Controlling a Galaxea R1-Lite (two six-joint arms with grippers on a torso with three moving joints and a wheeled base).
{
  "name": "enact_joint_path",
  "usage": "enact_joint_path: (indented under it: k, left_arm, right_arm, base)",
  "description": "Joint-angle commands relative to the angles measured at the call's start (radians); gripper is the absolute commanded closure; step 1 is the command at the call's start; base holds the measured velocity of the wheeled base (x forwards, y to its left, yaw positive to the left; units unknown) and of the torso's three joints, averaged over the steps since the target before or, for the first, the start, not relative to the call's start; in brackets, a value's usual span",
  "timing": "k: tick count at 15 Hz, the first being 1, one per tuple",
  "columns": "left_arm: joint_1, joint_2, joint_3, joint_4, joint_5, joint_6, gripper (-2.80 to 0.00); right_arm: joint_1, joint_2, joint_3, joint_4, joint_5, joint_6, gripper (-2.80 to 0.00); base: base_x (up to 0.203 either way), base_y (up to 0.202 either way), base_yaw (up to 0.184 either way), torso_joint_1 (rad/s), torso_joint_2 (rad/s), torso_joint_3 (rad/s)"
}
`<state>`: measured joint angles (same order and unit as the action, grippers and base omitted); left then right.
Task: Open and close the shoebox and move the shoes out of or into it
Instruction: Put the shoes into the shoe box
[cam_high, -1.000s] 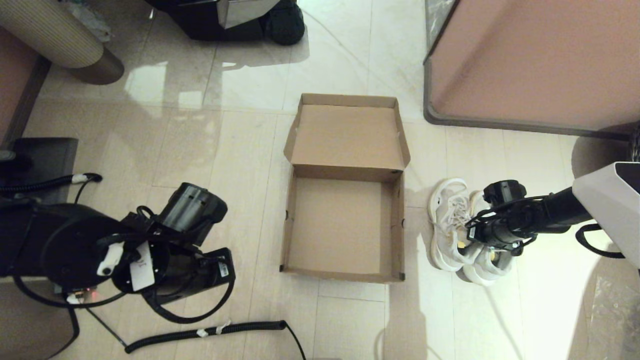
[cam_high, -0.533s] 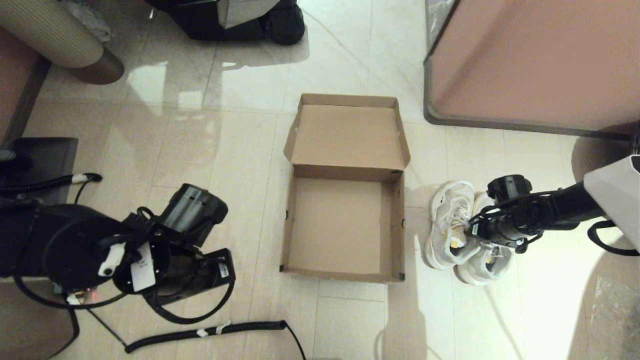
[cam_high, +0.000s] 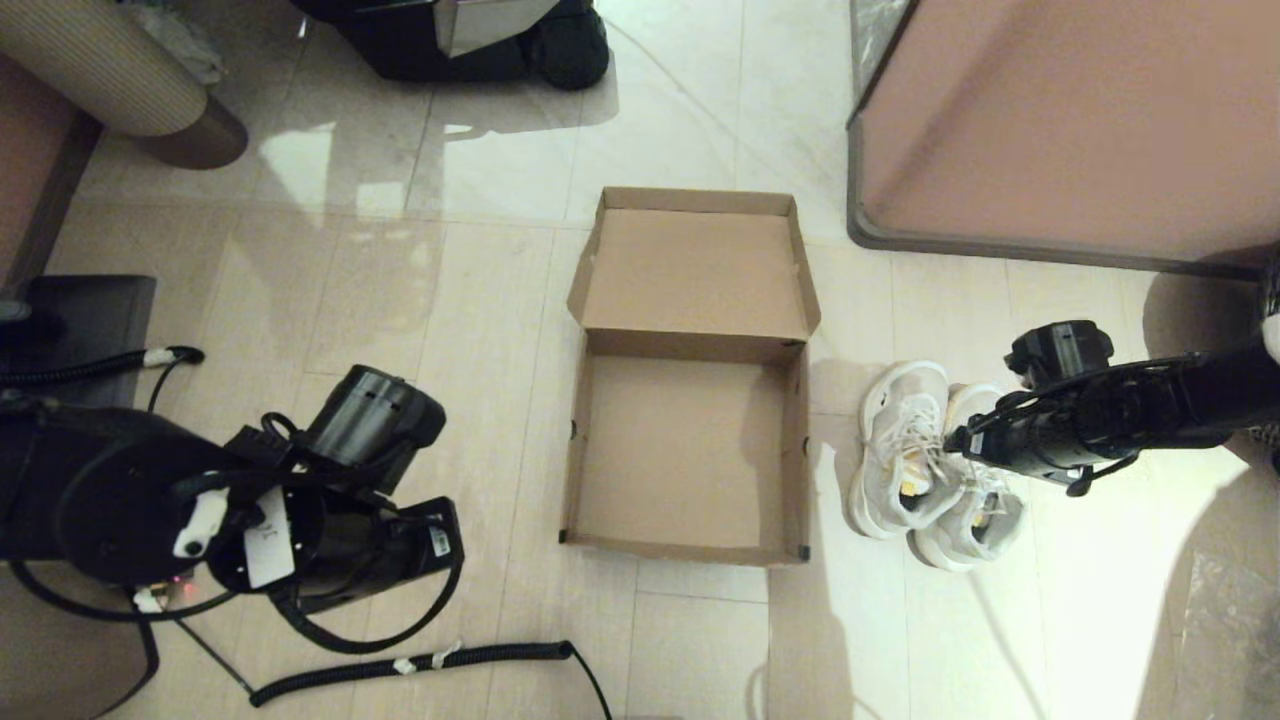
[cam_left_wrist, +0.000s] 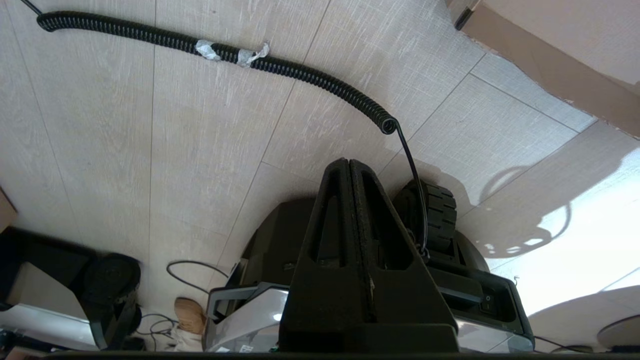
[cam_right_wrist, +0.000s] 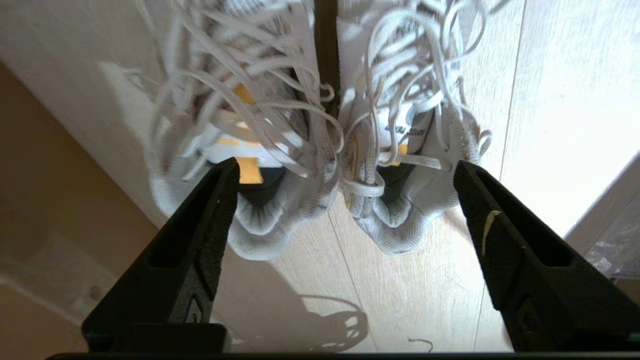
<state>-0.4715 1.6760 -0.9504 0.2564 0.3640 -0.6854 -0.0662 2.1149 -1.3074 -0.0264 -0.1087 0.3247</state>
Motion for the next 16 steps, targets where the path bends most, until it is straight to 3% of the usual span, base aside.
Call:
enact_joint_path:
  k: [1,4,5,9,13,16]
  left_arm:
    - [-0.001,-0.002,0.002,0.001,0.002,-0.005,0.00]
    - [-0.001,0.009,0.013,-0.008,0.000,-0.002,0.00]
    - [-0.001,0.013,0.009,-0.009,0.000,-0.002,0.00]
    - [-0.007,0.076,-0.047,-0.011,-0.005,0.003,0.00]
    - [-0.012,0.254,-0.233,-0.025,-0.026,0.006,0.00]
    - [-0.017,0.412,-0.346,-0.232,-0.028,0.013,0.00]
  right_arm:
    - [0.034,-0.042,-0.003,-0.003,0.018,0.005,-2.80]
    - [0.138,-0.050,-0.036,-0.003,0.057,0.052,-2.80]
    - [0.175,-0.048,-0.049,-0.003,0.059,0.070,0.00]
    - [0.318,-0.031,-0.066,-0.003,0.057,0.165,0.00]
    - [0.426,-0.007,-0.064,-0.003,0.049,0.235,0.00]
    - [0.473,0.045,-0.061,-0.043,0.024,0.237,0.00]
  base:
    - [0.000,0.000,0.000,0.000,0.00,0.000]
    - [0.000,0.000,0.000,0.000,0.00,0.000]
    - [0.000,0.000,0.000,0.000,0.00,0.000]
    - [0.000,0.000,0.000,0.000,0.00,0.000]
    - [0.000,0.000,0.000,0.000,0.00,0.000]
    - [0.000,0.000,0.000,0.000,0.00,0.000]
